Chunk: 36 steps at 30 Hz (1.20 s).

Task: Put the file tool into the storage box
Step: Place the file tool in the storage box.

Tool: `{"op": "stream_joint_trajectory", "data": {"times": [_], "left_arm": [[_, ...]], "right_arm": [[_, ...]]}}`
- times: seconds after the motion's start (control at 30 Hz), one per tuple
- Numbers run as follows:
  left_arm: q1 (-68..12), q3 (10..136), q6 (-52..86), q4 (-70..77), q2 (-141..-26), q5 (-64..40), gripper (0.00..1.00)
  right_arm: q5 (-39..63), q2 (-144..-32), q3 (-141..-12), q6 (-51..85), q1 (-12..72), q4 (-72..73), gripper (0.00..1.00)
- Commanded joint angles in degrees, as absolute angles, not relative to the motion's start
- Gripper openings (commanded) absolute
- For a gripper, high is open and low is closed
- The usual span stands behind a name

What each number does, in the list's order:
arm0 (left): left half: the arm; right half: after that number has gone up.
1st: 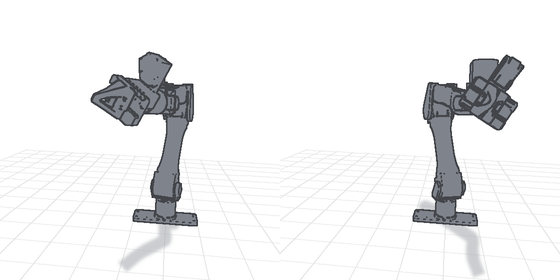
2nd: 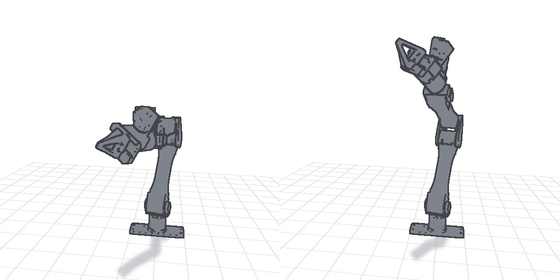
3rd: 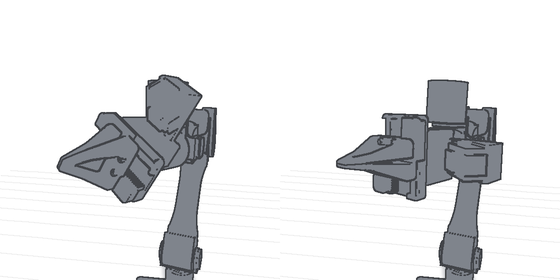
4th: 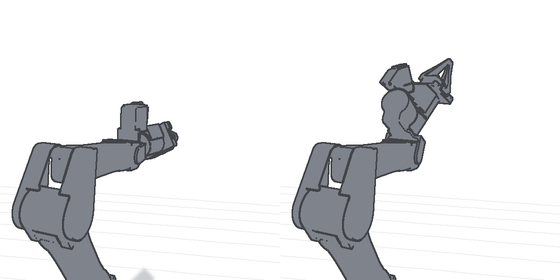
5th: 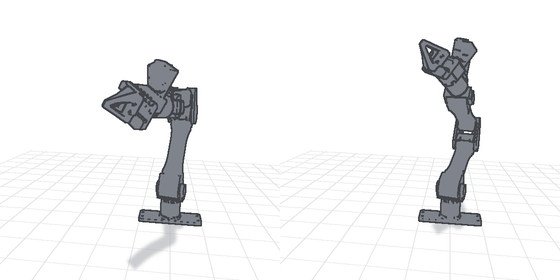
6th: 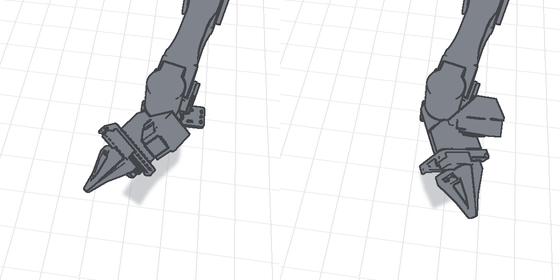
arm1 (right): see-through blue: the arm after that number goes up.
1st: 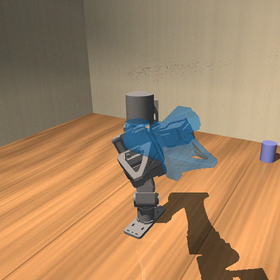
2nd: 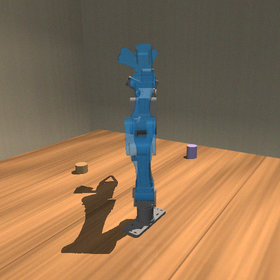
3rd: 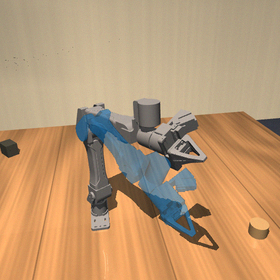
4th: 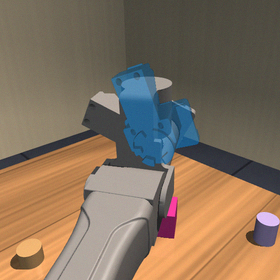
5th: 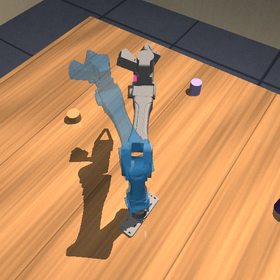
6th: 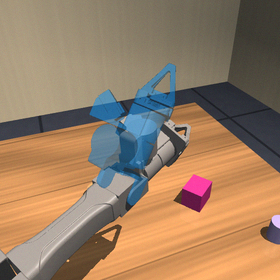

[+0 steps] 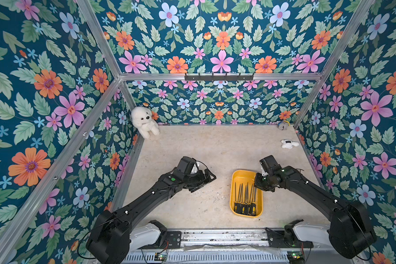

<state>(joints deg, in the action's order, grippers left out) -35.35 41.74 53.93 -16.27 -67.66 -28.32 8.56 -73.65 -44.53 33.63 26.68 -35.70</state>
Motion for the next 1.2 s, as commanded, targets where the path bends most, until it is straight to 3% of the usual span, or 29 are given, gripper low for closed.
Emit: {"op": "stream_joint_trajectory", "data": {"times": [0.0, 0.5, 0.6, 0.83, 0.9, 1.03, 1.17], "left_arm": [[-35.29, 41.37, 53.66, -15.40, -67.86, -25.85, 1.00], [-34.97, 39.12, 54.66, -16.43, -67.02, -23.55, 1.00], [-34.89, 39.19, 54.83, -16.51, -66.76, -22.99, 1.00], [-33.72, 41.09, 54.26, -17.48, -65.53, -20.30, 1.00], [-32.95, 43.19, 52.33, -19.82, -64.64, -16.32, 1.00], [-29.65, 49.71, 47.05, -23.19, -64.22, -4.46, 1.00], [-24.28, 54.31, 40.19, -19.26, -64.64, 9.65, 1.00]], "right_arm": [[6.53, -74.63, -43.33, 35.15, 28.07, -30.89, 0.00], [3.02, -76.38, -39.49, 34.78, 30.61, -26.18, 0.03], [2.81, -75.76, -39.48, 34.80, 30.62, -26.55, 0.18], [0.63, -70.40, -42.56, 35.07, 30.63, -30.88, 0.43], [-0.97, -67.31, -44.96, 34.89, 30.26, -32.99, 0.53], [-7.71, -58.49, -47.58, 32.93, 28.28, -31.30, 0.82], [-15.42, -50.80, -45.65, 26.24, 23.10, -23.15, 0.99]]}}
